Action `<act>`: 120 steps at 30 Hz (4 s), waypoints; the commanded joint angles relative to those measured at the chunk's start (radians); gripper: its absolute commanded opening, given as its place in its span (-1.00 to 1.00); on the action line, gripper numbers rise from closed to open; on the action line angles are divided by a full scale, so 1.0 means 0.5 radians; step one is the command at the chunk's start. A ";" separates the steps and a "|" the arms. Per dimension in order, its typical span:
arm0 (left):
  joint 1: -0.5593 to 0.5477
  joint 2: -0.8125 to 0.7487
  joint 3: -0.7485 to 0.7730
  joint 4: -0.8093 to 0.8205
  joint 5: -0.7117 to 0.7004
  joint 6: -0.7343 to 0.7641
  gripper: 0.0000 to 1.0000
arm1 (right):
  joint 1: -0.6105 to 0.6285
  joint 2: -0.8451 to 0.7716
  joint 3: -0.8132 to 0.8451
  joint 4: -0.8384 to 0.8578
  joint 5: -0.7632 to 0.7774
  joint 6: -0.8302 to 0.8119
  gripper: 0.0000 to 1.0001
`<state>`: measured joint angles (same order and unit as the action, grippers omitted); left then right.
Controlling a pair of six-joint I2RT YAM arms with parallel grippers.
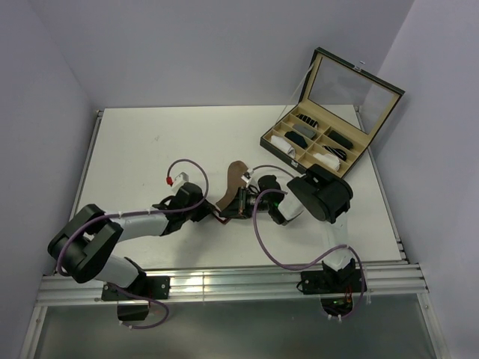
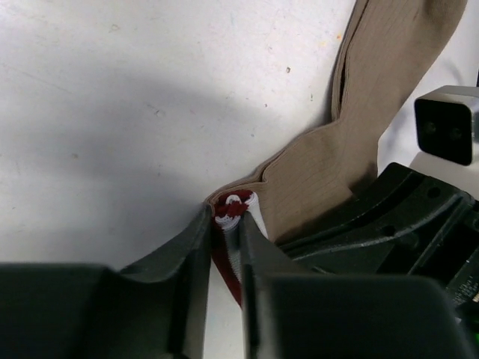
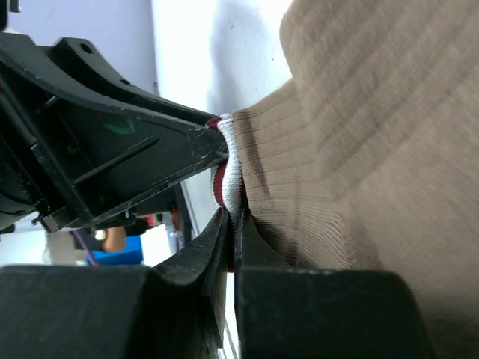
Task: Roll the socks
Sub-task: Roll the sock at the center of the board.
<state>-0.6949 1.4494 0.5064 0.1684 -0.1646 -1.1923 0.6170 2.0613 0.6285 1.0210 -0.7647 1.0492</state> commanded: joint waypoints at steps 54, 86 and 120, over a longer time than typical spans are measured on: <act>-0.098 0.044 0.233 -0.355 -0.094 0.087 -0.86 | 0.963 -0.619 0.381 -1.668 1.996 -1.574 -1.00; -0.120 -0.196 0.058 -0.131 -0.060 -0.018 0.21 | -0.056 0.016 -0.422 0.664 0.093 0.298 -1.00; -0.203 0.145 0.297 -0.331 -0.177 0.068 -0.99 | 0.109 -0.984 -0.107 -1.446 0.924 -0.954 -0.13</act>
<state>-0.7918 1.5215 0.6258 0.0814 -0.2077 -1.1999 0.6422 1.6382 0.5301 0.5137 -0.4515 0.7273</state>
